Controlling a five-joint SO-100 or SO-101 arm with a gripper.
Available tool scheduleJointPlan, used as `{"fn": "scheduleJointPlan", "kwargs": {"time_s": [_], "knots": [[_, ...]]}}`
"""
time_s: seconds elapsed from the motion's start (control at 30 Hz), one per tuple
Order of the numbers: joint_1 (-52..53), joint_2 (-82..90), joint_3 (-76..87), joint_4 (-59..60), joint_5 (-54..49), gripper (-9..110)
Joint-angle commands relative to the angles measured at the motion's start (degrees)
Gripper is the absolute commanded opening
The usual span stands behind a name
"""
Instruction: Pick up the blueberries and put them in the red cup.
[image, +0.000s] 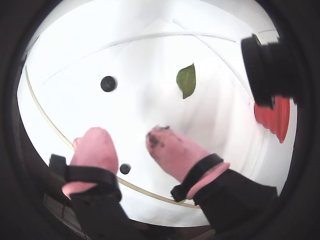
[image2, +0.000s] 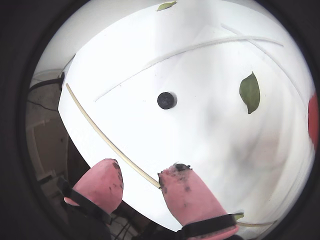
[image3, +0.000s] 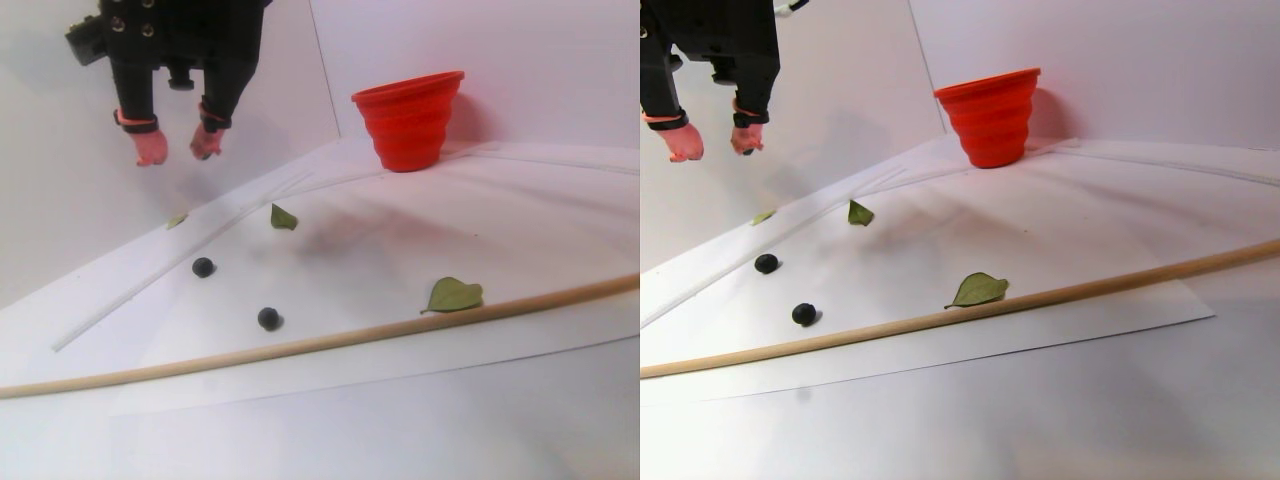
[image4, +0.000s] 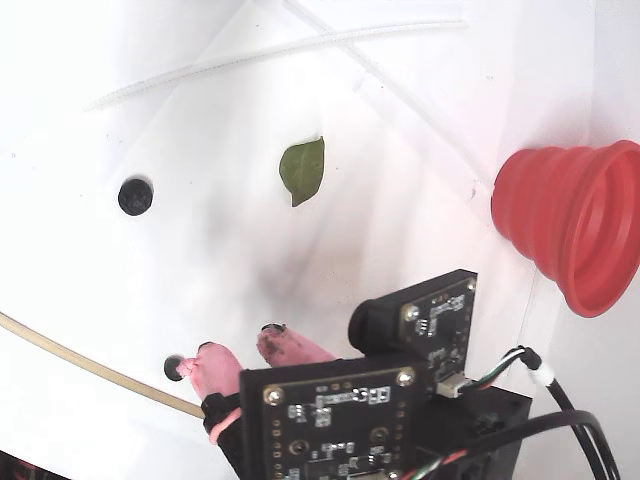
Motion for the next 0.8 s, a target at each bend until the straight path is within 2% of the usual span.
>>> {"fn": "scheduleJointPlan", "kwargs": {"time_s": [0.0, 0.77], "knots": [[-2.4, -1.7, -0.4, -3.2, 0.5, 15], [-1.8, -22.1, -5.2, -18.6, -4.9, 17]]}}
